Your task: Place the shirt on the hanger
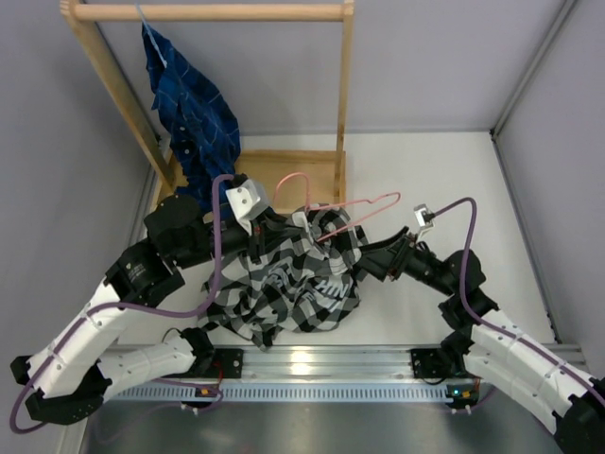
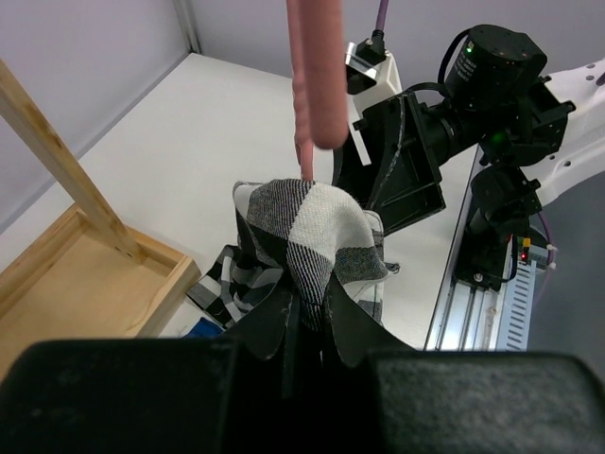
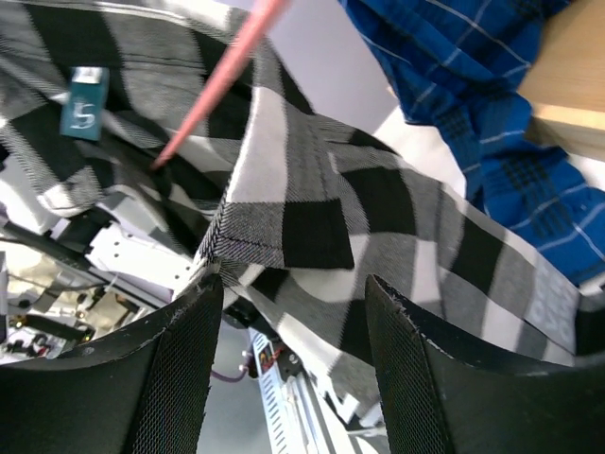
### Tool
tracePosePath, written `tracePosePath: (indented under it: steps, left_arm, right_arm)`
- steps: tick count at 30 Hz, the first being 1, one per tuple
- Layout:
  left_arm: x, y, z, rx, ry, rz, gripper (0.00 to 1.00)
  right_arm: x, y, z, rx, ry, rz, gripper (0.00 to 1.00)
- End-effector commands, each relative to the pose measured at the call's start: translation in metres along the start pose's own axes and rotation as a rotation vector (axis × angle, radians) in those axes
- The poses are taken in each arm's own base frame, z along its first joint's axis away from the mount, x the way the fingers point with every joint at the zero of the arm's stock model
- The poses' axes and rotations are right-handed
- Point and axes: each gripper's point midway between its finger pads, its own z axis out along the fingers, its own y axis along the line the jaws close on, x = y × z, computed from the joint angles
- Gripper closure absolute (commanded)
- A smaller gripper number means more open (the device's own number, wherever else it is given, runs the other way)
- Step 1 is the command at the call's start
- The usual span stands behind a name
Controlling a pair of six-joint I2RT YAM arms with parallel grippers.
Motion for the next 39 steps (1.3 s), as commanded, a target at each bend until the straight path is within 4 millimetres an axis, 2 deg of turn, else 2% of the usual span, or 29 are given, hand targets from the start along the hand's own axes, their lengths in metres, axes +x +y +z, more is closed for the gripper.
tracePosePath:
  steps: [1,4,5,7,8,10,11,13,18,25,29,30,33,34,36,39]
  left_arm:
    - [-0.029,0.006,-0.002,-0.039,-0.124,0.015,1.0]
    - [-0.028,0.017,-0.001,-0.099,-0.121,0.011,1.0]
    - [-0.028,0.02,0.0,-0.117,-0.123,0.009,1.0]
    - [-0.029,0.026,0.0,-0.154,-0.132,-0.032,1.0]
    - [-0.029,0.028,0.001,-0.162,-0.136,-0.038,1.0]
    - [-0.032,0.03,0.001,-0.178,-0.16,-0.061,1.0]
    - [-0.031,0.031,0.003,-0.186,-0.163,-0.079,1.0]
    - [-0.032,0.03,0.007,-0.175,-0.173,-0.09,1.0]
    - [-0.029,0.023,0.016,-0.124,-0.172,-0.113,1.0]
    - [-0.023,0.024,0.026,-0.115,-0.16,-0.121,1.0]
    - [-0.016,0.026,0.031,-0.117,-0.145,-0.123,1.0]
    - [-0.016,0.025,0.032,-0.111,-0.143,-0.123,1.0]
    - [-0.015,0.02,0.034,-0.083,-0.144,-0.128,1.0]
    - [-0.016,0.019,0.033,-0.078,-0.148,-0.128,1.0]
    - [-0.015,0.016,0.032,-0.064,-0.15,-0.127,1.0]
    - [-0.014,0.017,0.029,-0.071,-0.153,-0.12,1.0]
  right_arm:
    - [-0.022,0.038,0.005,-0.141,-0.064,-0.063,0.4]
    - [-0.019,0.033,0.002,-0.105,-0.06,-0.069,0.42]
    - [-0.025,0.024,0.0,-0.057,-0.099,-0.076,0.43]
    - [-0.032,0.024,-0.009,-0.03,-0.155,-0.087,0.46]
    - [-0.034,0.019,-0.013,-0.009,-0.185,-0.081,0.48]
    - [-0.039,0.024,-0.019,-0.012,-0.229,-0.079,0.48]
    - [-0.04,0.015,-0.021,0.023,-0.253,-0.045,0.46]
    - [-0.039,0.013,-0.024,0.027,-0.265,-0.016,0.48]
    - [-0.025,0.008,-0.013,0.022,-0.181,0.021,0.49]
    - [-0.021,0.021,0.0,-0.036,-0.134,0.014,0.53]
    - [-0.02,0.02,0.006,-0.035,-0.128,0.01,0.54]
    - [-0.019,0.016,0.008,-0.023,-0.126,0.012,0.55]
    - [-0.026,0.004,0.012,0.03,-0.164,-0.002,0.65]
    - [-0.03,0.002,0.013,0.048,-0.18,-0.014,0.72]
    - [-0.038,-0.014,0.015,0.126,-0.221,-0.023,0.75]
    - [-0.051,-0.024,0.019,0.191,-0.269,-0.042,0.77]
